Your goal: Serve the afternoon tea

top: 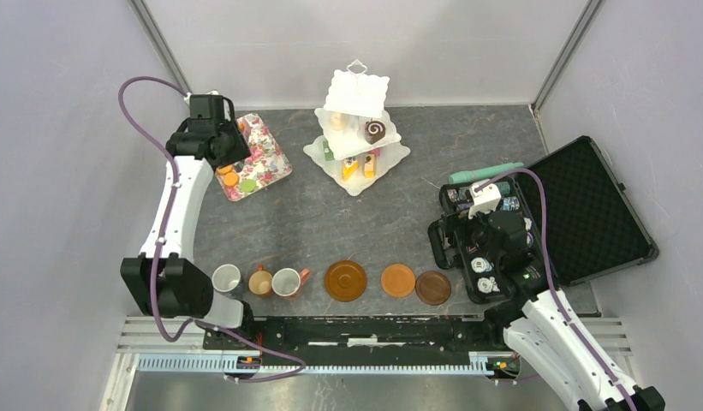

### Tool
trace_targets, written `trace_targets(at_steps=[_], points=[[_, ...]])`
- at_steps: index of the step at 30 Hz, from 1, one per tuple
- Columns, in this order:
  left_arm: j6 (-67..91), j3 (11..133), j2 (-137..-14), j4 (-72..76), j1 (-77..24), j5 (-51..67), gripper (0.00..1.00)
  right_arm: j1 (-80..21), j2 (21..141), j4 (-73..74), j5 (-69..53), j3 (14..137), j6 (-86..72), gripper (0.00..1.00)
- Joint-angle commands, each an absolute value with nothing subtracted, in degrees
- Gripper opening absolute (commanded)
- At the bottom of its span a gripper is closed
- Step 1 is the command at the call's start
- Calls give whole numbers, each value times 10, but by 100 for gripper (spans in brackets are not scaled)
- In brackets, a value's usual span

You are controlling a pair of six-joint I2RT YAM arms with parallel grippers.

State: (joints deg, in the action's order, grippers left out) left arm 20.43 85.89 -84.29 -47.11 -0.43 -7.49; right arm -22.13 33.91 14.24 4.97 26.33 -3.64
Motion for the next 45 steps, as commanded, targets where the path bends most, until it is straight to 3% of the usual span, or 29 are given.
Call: trace_targets(at_steps=[1, 12, 21, 35, 45], points=[[173, 908, -795, -486, -20, -32, 12, -224, 335, 125, 47, 262, -41, 98], [175, 1048, -785, -530, -148, -19, 12, -224, 335, 126, 49, 263, -40, 98], [192, 1137, -858, -524, -229, -2, 13, -224, 333, 127, 53, 263, -41, 98], [202, 1186, -952, -497, -257, 22, 13, -224, 333, 130, 59, 263, -41, 98], [195, 1209, -987, -486, -258, 13, 23, -224, 336, 128, 60, 263, -40, 98]])
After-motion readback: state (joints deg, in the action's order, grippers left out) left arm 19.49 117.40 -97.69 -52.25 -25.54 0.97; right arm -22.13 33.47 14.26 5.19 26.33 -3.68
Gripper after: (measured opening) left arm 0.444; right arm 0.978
